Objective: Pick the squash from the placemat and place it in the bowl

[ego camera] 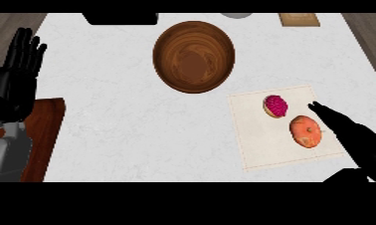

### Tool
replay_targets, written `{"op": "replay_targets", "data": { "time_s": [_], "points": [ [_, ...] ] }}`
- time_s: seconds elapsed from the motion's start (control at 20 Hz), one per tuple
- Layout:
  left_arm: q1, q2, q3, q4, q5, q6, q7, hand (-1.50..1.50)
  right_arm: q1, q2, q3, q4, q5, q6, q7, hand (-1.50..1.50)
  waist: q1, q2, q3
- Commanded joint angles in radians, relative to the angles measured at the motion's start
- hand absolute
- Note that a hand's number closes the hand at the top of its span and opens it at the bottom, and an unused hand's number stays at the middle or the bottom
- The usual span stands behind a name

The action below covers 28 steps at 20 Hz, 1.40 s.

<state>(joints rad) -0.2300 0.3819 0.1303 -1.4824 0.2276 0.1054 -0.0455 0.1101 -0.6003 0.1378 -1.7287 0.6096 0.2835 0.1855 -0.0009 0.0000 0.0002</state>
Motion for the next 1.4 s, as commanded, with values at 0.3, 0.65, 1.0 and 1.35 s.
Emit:
{"op": "replay_targets", "data": {
  "time_s": [0.3,0.65,1.0,1.35],
  "points": [
    [0.027,-0.058,0.012,-0.052,-0.044,-0.005,0.01,0.0,-0.017,0.087,-0.026,0.172,0.13,-0.033,-0.139,-1.5,0.002,0.0,0.0],
    [0.031,-0.018,0.069,-0.083,-0.031,-0.065,0.058,0.0,-0.07,0.112,-0.081,0.238,0.153,0.0,-0.188,-1.5,0.002,-0.001,0.0],
    [-0.022,-0.043,0.091,0.005,-0.055,-0.078,0.015,0.0,-0.119,0.172,-0.078,0.357,0.249,-0.015,-0.176,-1.5,0.0,0.0,0.0],
    [-0.067,-0.069,0.078,0.025,-0.081,-0.071,0.045,0.0,-0.12,0.211,-0.088,0.41,0.315,-0.066,-0.188,-1.5,-0.002,0.0,0.0]
  ]
}}
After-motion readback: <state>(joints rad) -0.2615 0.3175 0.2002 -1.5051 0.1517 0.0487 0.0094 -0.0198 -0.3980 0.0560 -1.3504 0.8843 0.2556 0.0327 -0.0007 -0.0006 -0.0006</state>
